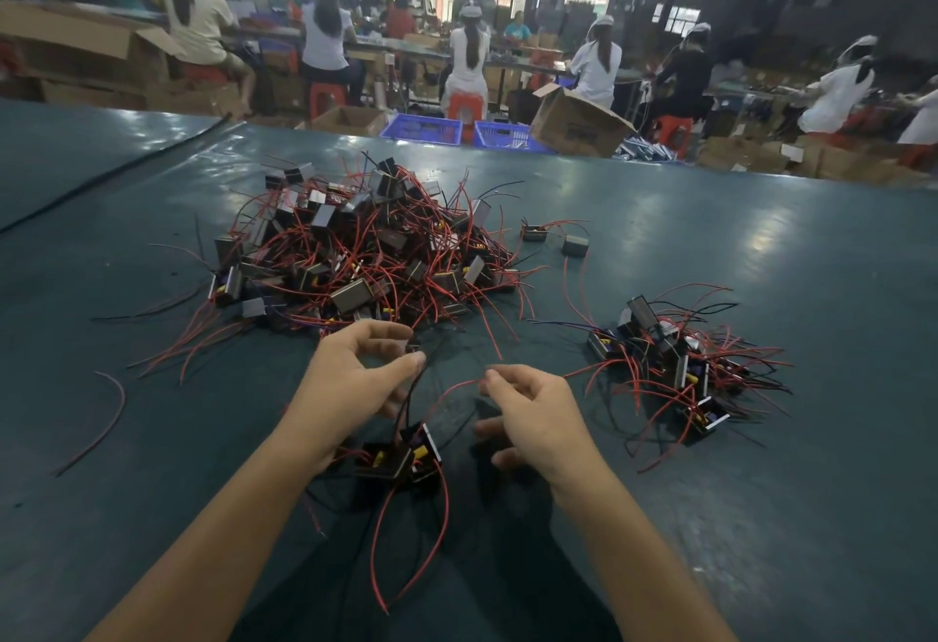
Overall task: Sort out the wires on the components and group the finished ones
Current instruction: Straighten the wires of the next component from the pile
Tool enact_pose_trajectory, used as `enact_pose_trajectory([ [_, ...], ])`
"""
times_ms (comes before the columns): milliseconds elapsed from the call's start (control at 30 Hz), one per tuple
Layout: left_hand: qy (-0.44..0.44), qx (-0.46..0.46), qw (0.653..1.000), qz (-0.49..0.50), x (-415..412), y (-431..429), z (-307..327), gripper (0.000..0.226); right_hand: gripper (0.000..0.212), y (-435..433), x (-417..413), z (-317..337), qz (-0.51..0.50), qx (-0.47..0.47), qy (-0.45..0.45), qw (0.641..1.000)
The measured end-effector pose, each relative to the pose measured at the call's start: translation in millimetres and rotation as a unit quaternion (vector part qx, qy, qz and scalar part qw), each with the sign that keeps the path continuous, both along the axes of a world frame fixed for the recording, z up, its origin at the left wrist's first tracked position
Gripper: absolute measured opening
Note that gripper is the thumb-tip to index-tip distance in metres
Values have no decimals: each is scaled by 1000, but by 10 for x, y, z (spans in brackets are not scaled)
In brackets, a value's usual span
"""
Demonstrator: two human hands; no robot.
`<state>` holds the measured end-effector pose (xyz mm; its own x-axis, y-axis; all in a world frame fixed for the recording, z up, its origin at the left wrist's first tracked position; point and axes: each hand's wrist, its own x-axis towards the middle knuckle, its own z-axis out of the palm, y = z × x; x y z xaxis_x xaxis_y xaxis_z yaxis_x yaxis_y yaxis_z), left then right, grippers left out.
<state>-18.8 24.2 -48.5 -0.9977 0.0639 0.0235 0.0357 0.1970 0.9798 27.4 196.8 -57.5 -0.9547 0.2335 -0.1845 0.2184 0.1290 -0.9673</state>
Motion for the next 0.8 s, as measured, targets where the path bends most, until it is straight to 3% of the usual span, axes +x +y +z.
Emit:
enact_pose_trajectory([
  [167, -6, -135, 991, 0, -50, -28, -60, 15, 15, -76, -38, -55, -30, -140, 20, 989],
  [300, -17, -116, 991, -62, -25, -5, -69, 4, 7, -111, -43, -82, -97, -149, 104, 979],
  [433, -36, -24, 998, -55, -20, 6, -34, 7, 4, -100, -9, -27, -125, -215, 163, 955],
  [533, -46, 12, 997, -55, -8, 3, 3, 6, 17, -69, -7, 36, -124, -243, 192, 943],
  [633, -26, 8, 998, -60, 5, 3, 25, 6, 28, -5, -11, 77, -130, -247, 192, 941],
  [800, 6, -19, 997, -76, 31, 27, 25, 9, 8, 65, -5, 78, -110, -220, 152, 957],
])
